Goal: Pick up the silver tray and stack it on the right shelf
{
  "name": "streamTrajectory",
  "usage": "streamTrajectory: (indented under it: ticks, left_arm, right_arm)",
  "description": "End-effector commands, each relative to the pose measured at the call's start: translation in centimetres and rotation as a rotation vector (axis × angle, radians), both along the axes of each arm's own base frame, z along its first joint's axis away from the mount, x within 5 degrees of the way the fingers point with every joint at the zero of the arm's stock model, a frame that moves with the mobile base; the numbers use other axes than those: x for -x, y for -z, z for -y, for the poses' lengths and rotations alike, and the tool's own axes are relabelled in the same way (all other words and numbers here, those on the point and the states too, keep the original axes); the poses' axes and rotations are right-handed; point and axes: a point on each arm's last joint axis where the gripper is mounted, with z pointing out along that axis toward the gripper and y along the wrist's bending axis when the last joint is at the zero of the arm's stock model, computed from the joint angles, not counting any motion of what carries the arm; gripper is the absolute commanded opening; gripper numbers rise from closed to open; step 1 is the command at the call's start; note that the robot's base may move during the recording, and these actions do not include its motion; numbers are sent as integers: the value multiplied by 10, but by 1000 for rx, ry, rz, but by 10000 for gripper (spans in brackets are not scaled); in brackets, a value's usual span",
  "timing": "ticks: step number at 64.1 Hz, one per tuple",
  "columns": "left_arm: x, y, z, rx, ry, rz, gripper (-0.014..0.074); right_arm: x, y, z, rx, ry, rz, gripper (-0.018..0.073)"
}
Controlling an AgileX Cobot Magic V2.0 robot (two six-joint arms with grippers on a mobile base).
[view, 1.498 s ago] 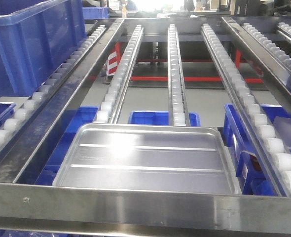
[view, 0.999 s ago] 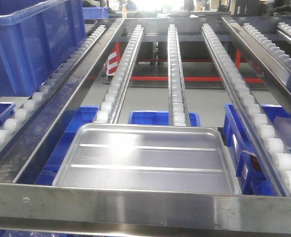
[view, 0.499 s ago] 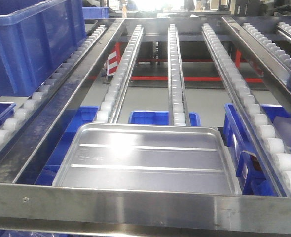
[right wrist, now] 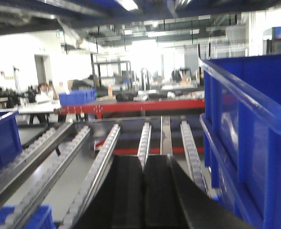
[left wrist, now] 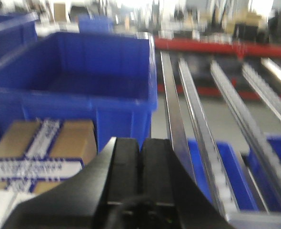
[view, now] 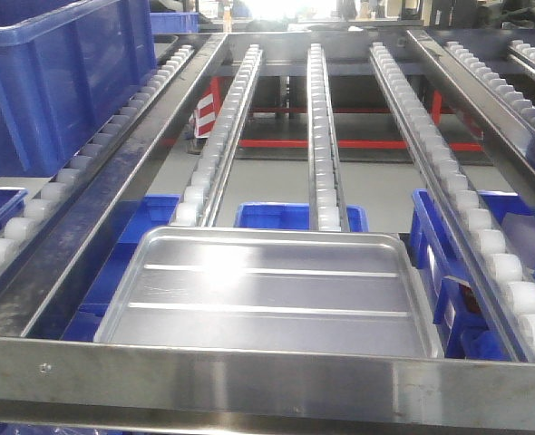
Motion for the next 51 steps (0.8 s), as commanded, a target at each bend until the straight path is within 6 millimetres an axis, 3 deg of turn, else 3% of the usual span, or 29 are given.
streamTrajectory:
  ticks: [1,17,32,42,51]
  left_arm:
    - [-17,-22,5,11,43,-72,-100]
    - [-67,-25,36,27,230,-290,-76]
    - [-91,-17,75,-30,408,-411,307]
    - [-106,-15,100,-34,485,-494,316]
    - [-120,-6,113,4,494,-556,316]
  right_arm:
    - [-12,-20,0,6,-3,-11,90]
    - [-45,-10,-13,9,-164,-217,406]
    - [-71,-7,-46,58,-394,-371,421]
    - [-94,-4,-77,102,-526,-478,418]
    - [-113,7,-92,66,-546,-549,418]
